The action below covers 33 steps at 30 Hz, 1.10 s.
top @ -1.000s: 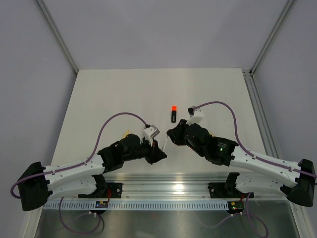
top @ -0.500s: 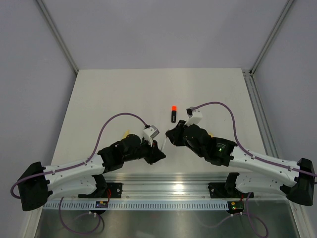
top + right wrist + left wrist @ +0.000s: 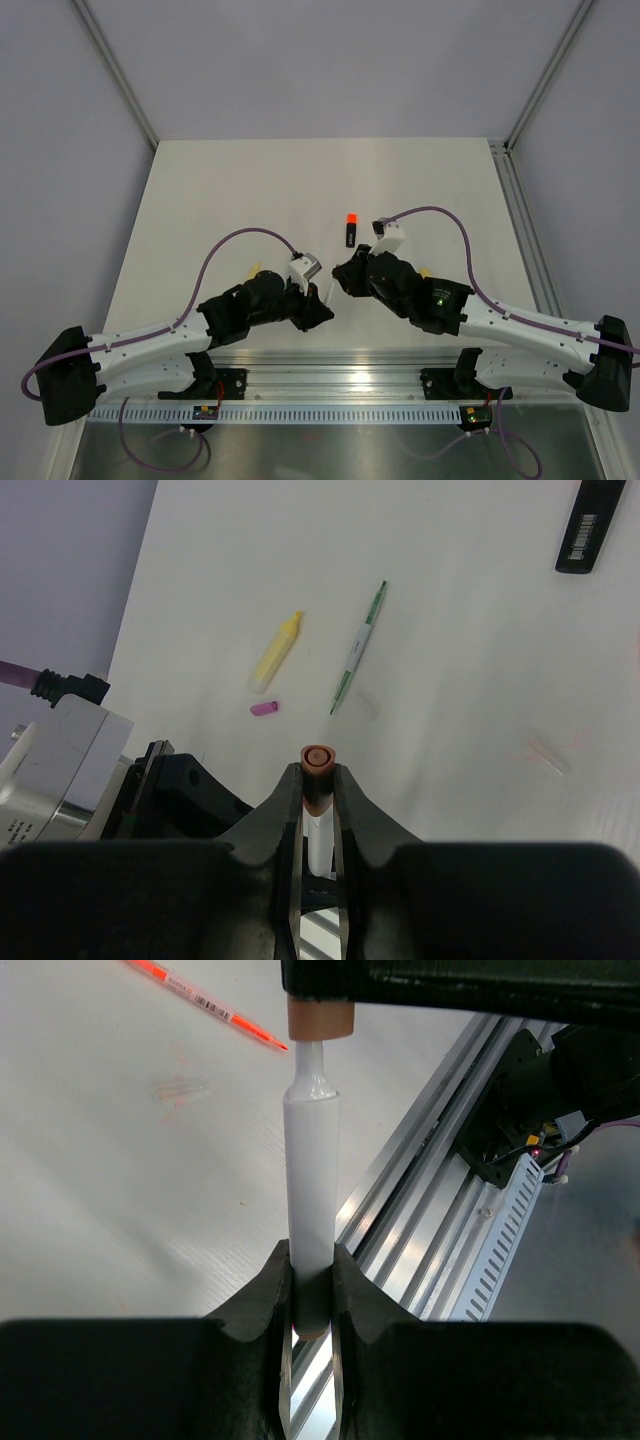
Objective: Insert the pens into the pen caps
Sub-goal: Insert the pen cap onto the pen, then press the pen cap onto the pen.
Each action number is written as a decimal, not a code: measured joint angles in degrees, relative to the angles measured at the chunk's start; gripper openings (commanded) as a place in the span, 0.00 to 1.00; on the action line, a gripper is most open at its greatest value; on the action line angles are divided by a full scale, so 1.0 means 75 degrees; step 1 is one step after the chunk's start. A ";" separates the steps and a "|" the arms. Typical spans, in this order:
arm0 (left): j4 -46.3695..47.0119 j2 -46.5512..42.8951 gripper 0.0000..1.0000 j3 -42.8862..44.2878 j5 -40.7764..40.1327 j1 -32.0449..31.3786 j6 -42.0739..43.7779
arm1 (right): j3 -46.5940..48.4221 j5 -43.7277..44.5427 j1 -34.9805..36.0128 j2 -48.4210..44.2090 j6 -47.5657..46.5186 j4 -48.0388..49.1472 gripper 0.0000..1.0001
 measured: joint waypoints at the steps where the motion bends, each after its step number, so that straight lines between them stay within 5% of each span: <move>1: -0.0003 0.0000 0.00 0.0000 -0.0006 0.0000 0.0000 | 0.0000 0.0000 0.0003 0.0000 0.0000 0.0000 0.00; 33: -0.0227 -0.0262 0.00 0.0093 -0.0114 -0.0055 0.0090 | -0.0157 0.0574 0.0449 -0.0105 0.0312 0.0079 0.00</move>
